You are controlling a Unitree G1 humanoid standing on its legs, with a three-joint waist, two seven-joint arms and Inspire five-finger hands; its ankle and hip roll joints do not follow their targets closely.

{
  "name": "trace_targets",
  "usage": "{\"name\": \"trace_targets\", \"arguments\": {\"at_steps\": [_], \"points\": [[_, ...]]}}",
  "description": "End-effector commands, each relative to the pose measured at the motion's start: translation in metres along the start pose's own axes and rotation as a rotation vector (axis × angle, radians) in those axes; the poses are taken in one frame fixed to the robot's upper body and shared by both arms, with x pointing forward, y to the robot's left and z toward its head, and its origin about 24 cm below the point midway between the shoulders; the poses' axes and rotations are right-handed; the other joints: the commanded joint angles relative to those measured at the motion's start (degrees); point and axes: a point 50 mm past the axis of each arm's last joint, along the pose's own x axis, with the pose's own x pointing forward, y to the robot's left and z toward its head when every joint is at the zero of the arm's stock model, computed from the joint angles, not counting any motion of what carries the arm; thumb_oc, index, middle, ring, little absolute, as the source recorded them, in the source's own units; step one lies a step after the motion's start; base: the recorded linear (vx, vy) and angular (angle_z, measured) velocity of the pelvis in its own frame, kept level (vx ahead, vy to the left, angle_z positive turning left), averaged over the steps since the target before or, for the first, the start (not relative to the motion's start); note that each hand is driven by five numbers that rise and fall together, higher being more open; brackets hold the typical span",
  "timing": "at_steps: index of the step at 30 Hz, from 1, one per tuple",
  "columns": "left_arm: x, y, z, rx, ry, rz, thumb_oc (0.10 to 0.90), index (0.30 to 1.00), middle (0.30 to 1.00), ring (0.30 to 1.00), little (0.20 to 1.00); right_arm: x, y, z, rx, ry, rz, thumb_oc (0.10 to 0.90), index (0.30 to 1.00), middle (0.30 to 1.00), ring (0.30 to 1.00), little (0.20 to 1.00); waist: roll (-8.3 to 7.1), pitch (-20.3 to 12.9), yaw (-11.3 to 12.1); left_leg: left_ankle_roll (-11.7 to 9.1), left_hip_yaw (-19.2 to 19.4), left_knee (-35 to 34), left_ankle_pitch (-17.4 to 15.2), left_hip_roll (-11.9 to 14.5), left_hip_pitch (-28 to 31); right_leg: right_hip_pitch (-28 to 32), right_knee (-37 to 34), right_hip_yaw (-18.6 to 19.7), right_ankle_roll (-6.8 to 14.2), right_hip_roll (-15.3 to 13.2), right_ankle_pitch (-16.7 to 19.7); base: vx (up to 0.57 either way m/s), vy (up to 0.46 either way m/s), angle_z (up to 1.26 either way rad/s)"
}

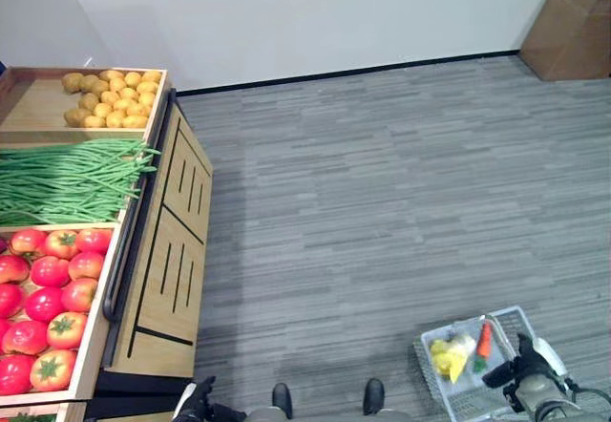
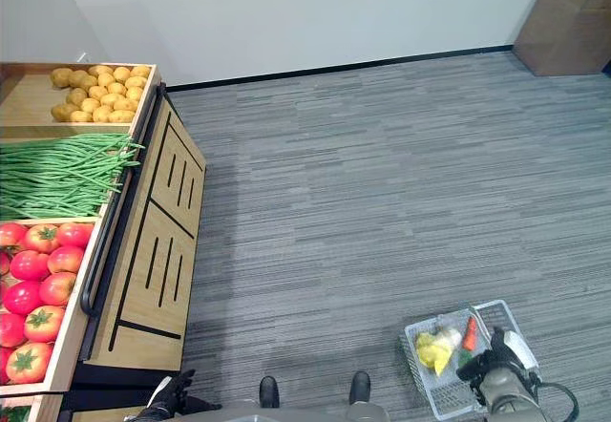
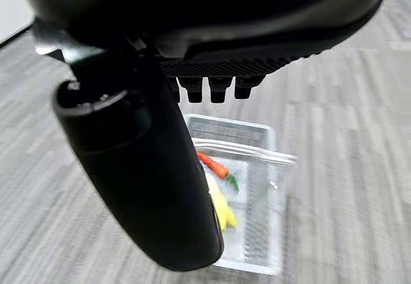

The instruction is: Get the vegetables into the basket

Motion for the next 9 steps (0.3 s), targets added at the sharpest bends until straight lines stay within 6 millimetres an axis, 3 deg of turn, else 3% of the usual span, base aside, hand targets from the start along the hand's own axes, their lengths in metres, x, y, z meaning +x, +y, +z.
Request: {"name": "trace_targets", "arguments": {"at_steps": [1, 3, 4, 7, 9], "points": [[0.001, 0.007, -0.006, 0.023, 0.036, 0.031, 0.900, 1.000, 1.000, 1.000, 1.000, 0.000, 0.007, 0.007, 0.015, 0.003, 0.020, 0.900, 1.000, 1.000, 1.000, 1.000, -3.43, -0.7, -0.2, -3.8, -2.2, -0.2, -0.3, 2.5, 0.0, 3.2, 0.0, 0.3, 4.6, -3.7, -2.5, 0.00, 0.000, 0.00], [0.000, 0.007, -0.010, 0.009, 0.053, 0.028, 0.900, 1.000, 1.000, 1.000, 1.000, -0.009, 0.034, -0.002, 0.037, 0.023, 0.109, 0.900, 1.000, 1.000, 1.000, 1.000, -3.65, -0.9, -0.4, -3.7, -2.3, -0.2, -0.5, 2.4, 0.2, 3.4, 0.0, 0.3, 4.6, -3.7, -2.5, 0.00, 0.000, 0.00], [-0.001, 0.006, -0.015, -0.017, 0.084, 0.031, 0.900, 1.000, 1.000, 1.000, 1.000, -0.019, 0.060, -0.013, 0.201, 0.090, 0.193, 0.900, 1.000, 1.000, 1.000, 1.000, -3.79, -1.3, -0.7, -3.7, -2.4, -0.2, -0.6, 2.4, 0.5, 3.7, 0.0, 0.3, 4.6, -3.7, -2.6, 0.00, 0.000, 0.00], [-0.002, 0.006, -0.023, -0.018, 0.120, 0.029, 0.900, 1.000, 1.000, 1.000, 1.000, -0.036, 0.094, -0.021, 0.243, 0.105, 0.313, 0.900, 1.000, 1.000, 1.000, 1.000, -4.06, -1.8, -0.8, -3.6, -2.4, -0.2, -0.7, 2.4, 0.9, 4.0, 0.0, 0.1, 4.5, -3.7, -2.9, 0.00, 0.000, 0.00], [-0.005, -0.001, -0.030, -0.034, 0.149, 0.029, 0.900, 1.000, 1.000, 1.000, 1.000, -0.058, 0.128, -0.034, 0.289, 0.168, 0.429, 0.900, 1.000, 1.000, 1.000, 1.000, -4.03, -2.5, -1.0, -3.6, -2.5, -0.2, -0.7, 2.3, 1.2, 4.5, 0.0, 0.1, 4.4, -3.7, -3.0, 0.00, 0.018, 0.00]]}}
